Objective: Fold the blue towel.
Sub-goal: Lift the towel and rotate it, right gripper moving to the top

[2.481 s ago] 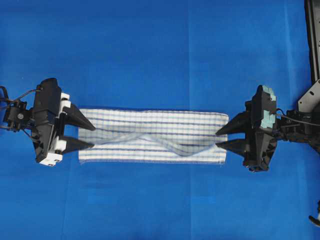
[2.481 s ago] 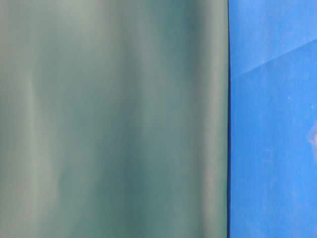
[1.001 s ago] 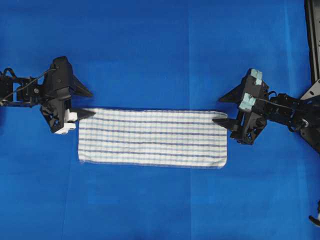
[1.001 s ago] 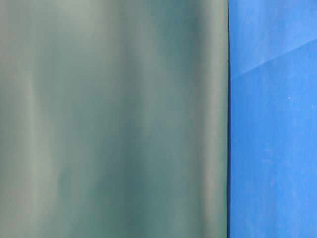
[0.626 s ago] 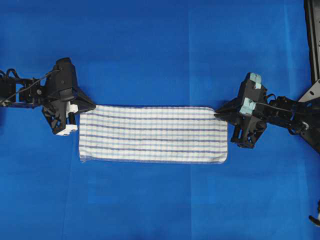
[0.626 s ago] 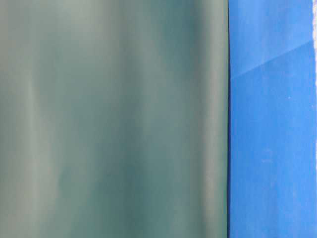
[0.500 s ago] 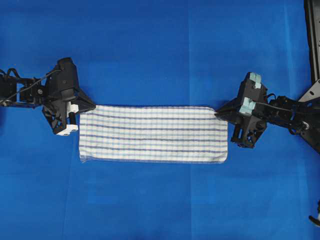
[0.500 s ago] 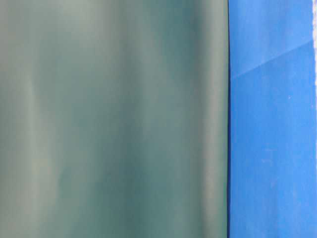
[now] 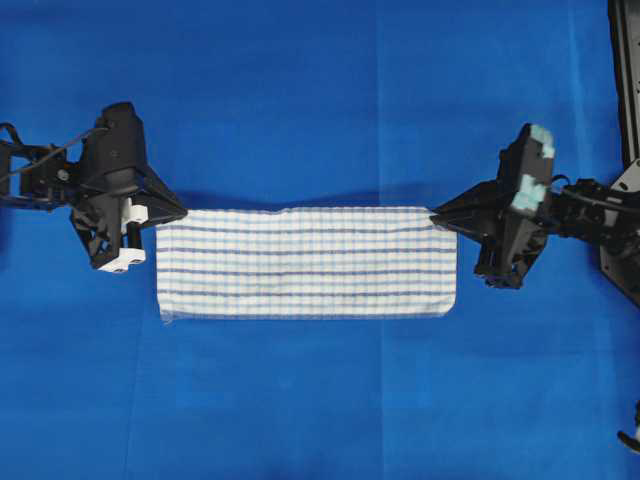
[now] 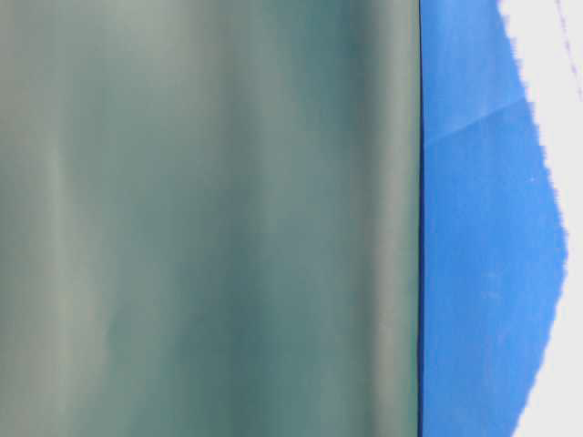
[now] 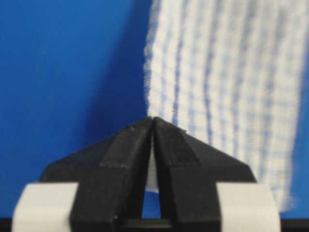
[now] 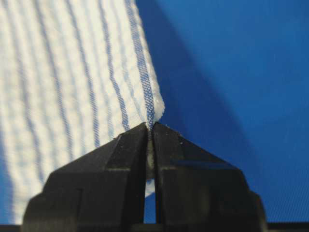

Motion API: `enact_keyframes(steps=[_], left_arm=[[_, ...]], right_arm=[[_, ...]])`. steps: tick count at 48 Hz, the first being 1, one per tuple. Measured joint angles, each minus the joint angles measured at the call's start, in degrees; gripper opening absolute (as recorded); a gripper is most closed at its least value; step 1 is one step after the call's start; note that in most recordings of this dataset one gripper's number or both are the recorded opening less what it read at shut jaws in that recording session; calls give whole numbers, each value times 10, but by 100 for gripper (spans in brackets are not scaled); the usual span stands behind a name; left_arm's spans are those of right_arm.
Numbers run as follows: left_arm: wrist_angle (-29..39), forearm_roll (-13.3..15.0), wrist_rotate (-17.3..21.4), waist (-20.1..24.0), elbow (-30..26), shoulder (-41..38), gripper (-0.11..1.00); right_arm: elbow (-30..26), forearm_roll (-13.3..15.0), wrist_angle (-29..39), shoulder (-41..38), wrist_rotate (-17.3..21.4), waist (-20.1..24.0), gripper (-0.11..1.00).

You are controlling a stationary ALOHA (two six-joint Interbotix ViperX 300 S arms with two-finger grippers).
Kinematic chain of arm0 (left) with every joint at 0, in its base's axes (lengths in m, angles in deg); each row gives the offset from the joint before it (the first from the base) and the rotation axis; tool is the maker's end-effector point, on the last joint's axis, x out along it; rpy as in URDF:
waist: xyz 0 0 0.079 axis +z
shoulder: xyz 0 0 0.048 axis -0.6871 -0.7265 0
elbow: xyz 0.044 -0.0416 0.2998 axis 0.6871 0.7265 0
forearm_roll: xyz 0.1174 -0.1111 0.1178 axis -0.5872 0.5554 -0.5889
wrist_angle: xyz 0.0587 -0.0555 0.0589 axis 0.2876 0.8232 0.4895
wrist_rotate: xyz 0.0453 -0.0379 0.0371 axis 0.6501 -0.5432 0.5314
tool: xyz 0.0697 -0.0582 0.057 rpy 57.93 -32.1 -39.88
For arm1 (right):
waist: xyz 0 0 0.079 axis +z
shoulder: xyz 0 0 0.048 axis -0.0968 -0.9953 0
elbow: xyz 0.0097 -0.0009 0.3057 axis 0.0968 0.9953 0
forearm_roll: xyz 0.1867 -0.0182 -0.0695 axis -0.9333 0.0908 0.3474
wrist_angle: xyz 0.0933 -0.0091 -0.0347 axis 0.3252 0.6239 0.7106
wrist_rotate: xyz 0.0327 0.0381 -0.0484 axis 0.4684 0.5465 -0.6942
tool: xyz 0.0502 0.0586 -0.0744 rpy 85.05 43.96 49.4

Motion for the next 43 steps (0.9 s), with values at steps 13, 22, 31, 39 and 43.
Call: enact_keyframes(steps=[13,22,31,39,43], left_arm=[[60,0,-1,-12,-25,75,2],[62,0,-4,-18,-25,83,2],[48,0,-34,-25,-34,76,2],[7,0,-47,-45,-57,47,2],[-5,0,-47,-57,-76,27,2]], right_arm=[[0,0,55,117,-52,-18,-4],[0,0,77,143,-60,-37,-4],[-8,0,81,136,-62,-59,-4],[-26,4,81,114,-67,-103,-4],[-40,7,81,98,-80,-133,-4]])
